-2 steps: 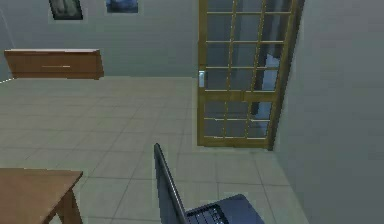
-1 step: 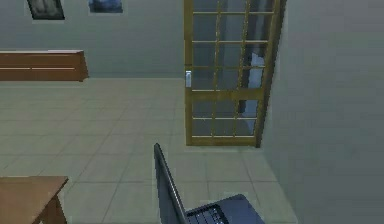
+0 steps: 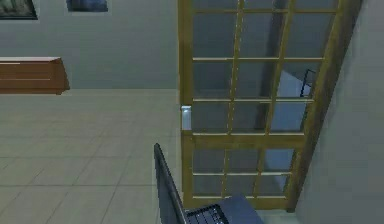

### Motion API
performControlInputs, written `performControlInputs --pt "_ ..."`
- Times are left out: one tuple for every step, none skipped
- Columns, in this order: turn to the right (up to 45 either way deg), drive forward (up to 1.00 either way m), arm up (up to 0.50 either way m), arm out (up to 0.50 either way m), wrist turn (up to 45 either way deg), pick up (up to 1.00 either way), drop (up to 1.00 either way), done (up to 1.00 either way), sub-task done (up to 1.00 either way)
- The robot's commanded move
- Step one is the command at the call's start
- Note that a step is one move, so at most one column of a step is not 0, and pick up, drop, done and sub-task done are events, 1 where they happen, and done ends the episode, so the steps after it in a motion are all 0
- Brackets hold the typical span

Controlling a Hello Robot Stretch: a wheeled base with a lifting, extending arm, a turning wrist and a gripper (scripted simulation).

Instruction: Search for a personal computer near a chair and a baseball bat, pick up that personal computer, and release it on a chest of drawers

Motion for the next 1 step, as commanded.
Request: performControlInputs --pt "-33.0 0.00 0.00 0.00 0.0 0.00 0.00 0.00 0.00"
